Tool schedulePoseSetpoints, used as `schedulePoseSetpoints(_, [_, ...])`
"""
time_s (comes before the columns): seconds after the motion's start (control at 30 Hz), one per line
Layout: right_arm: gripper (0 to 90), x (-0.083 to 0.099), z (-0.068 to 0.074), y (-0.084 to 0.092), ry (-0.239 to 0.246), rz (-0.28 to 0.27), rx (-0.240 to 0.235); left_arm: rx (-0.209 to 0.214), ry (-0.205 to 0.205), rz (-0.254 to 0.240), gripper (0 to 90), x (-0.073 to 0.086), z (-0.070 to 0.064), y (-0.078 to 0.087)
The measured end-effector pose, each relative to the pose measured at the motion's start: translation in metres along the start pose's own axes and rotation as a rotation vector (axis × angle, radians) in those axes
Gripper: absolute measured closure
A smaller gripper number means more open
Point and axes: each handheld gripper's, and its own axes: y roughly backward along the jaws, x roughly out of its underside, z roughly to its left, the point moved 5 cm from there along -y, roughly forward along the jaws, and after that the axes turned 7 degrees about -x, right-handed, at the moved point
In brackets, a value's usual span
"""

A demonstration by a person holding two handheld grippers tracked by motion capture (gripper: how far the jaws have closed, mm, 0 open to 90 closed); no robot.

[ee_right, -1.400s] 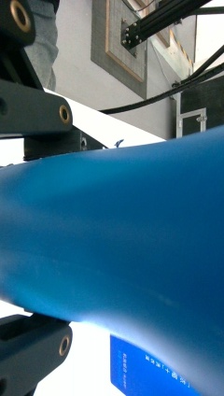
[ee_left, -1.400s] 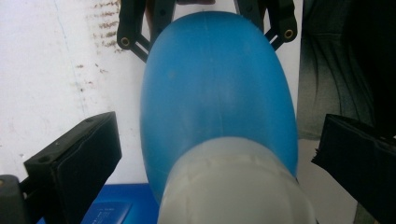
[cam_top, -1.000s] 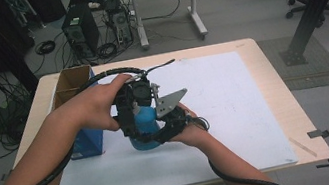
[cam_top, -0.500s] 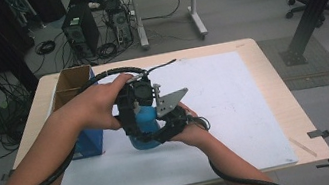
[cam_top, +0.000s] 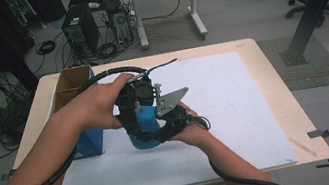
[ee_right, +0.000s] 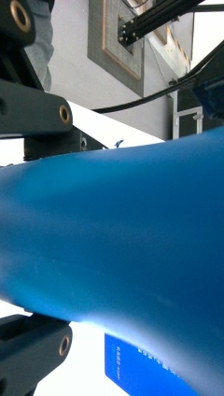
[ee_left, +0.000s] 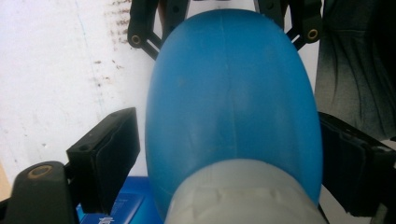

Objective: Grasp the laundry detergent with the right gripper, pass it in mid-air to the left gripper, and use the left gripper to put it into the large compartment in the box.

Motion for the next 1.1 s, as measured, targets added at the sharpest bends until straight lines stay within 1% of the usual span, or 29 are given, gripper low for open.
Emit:
schedulePoseSetpoints(0.03, [44.7,-0.0001,0.0006,-0.0001,-0.001,0.003,-0.001,0.000,0.002,-0.003,20.9,-0.0003,-0.0005,0.0003])
schedulePoseSetpoints(0.27, [44.7,-0.0008,0.0012,-0.0005,0.003,0.004,0.000,0.002,-0.009,0.013,22.3,-0.0006,-0.0012,-0.0009])
schedulePoseSetpoints(0.37, [44.7,-0.0006,0.0007,-0.0004,0.004,0.003,0.001,0.002,-0.006,0.013,23.8,0.0000,-0.0010,-0.0007])
schedulePoseSetpoints(0.47, [44.7,-0.0004,0.0003,-0.0003,0.005,0.002,0.002,0.001,0.000,0.011,26.2,0.0005,-0.0012,0.0000])
schedulePoseSetpoints(0.6, [44.7,-0.0009,0.0011,-0.0010,0.000,-0.002,-0.002,0.000,-0.006,0.011,29.6,0.0001,-0.0014,0.0011])
schedulePoseSetpoints(0.63, [44.7,-0.0008,0.0002,-0.0010,0.010,0.000,0.000,0.000,-0.006,0.011,30.0,0.0001,-0.0014,0.0011])
schedulePoseSetpoints(0.7, [44.7,-0.0010,0.0006,-0.0011,0.006,0.000,0.002,0.002,-0.009,0.013,32.0,-0.0001,-0.0018,0.0015])
schedulePoseSetpoints(0.73, [44.7,-0.0018,0.0017,-0.0012,-0.003,-0.006,-0.003,0.006,-0.006,0.010,32.0,0.0000,-0.0023,0.0012])
schedulePoseSetpoints(0.8, [44.7,-0.0020,0.0015,-0.0009,0.003,-0.004,0.000,0.003,-0.007,0.009,32.6,0.0000,-0.0023,0.0012])
schedulePoseSetpoints(0.93, [44.7,-0.0024,0.0023,-0.0009,0.004,-0.004,-0.002,0.006,0.002,0.005,36.7,0.0006,-0.0029,0.0015])
schedulePoseSetpoints(1.03, [44.7,-0.0027,0.0032,-0.0013,0.003,-0.004,-0.005,0.002,-0.009,0.022,37.3,0.0007,-0.0023,0.0016])
schedulePoseSetpoints(1.1, [44.7,-0.0027,0.0032,-0.0013,0.001,-0.005,-0.004,-0.004,-0.012,0.023,37.5,0.0002,-0.0022,0.0013])
